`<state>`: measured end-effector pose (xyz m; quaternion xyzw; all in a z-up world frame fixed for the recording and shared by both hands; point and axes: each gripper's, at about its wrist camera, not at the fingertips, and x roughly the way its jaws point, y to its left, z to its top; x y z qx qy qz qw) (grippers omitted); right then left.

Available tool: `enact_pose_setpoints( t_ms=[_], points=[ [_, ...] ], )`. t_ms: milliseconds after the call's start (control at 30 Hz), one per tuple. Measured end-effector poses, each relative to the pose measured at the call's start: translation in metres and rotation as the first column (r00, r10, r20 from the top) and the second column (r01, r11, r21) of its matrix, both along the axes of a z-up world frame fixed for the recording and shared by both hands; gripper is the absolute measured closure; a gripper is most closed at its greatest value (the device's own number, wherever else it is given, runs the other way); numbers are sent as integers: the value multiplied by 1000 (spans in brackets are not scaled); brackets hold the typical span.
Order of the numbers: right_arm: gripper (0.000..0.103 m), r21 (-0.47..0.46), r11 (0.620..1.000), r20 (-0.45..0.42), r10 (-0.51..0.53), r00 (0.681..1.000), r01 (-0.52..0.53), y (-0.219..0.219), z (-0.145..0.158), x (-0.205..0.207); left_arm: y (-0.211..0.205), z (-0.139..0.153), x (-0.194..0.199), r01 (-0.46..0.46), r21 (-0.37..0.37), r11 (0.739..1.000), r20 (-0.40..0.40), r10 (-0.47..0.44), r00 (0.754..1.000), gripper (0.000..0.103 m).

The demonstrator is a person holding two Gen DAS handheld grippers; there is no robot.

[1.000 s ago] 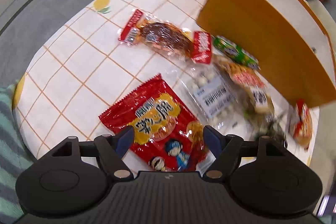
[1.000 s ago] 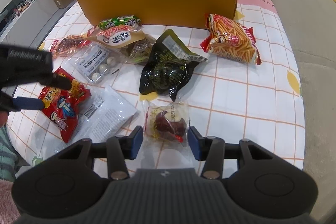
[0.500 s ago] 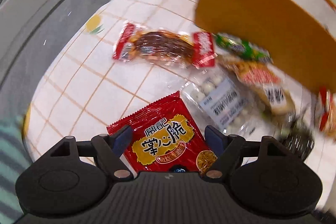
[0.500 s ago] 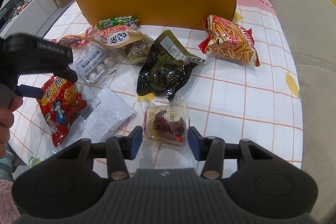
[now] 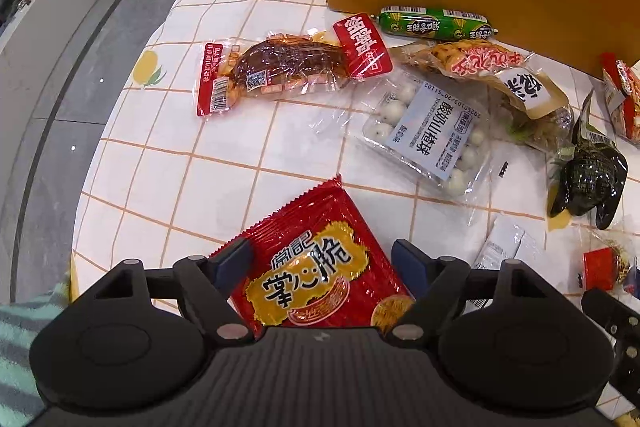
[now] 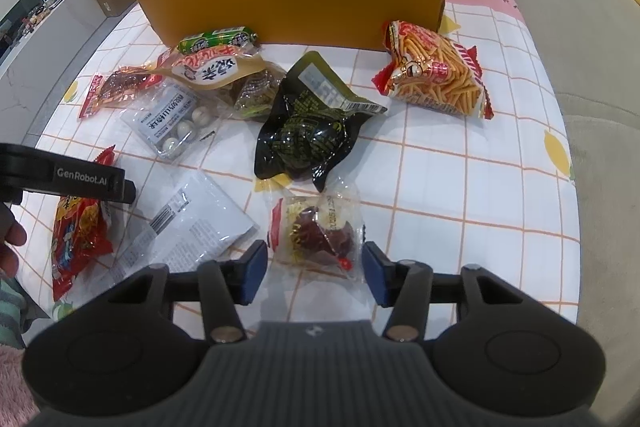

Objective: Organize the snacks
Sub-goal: 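Grasp the red spicy-strip bag with the left tool, then lift the red bag with the left tool while the right tool grasps the wrapped date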

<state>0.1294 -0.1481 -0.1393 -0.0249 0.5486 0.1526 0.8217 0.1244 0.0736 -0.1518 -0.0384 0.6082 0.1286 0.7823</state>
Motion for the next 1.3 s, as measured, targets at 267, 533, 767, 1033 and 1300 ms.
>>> enact_pose_setpoints(
  t_ms=[267,533,767,1033,1300],
  points=[
    [52,37,999,0,-12,1000,12,-4,1,1,-5,6,-4,31,-1,1000,13,-31,999,31],
    [59,68,998,-10,-2,1000,3,-6,-1,4,0,25,-14,55,-73,996,118,-46,992,67],
    [60,73,997,-6,-16,1000,16,-12,1,3,-2,49,-22,102,-127,987,202,-75,976,88],
    [60,86,996,26,-11,1000,9,-13,11,0,-23,80,-25,215,-174,961,334,-148,931,101],
    [60,96,995,35,-14,999,10,-15,15,-1,-19,71,-23,179,-228,957,294,-108,950,102]
  ],
)
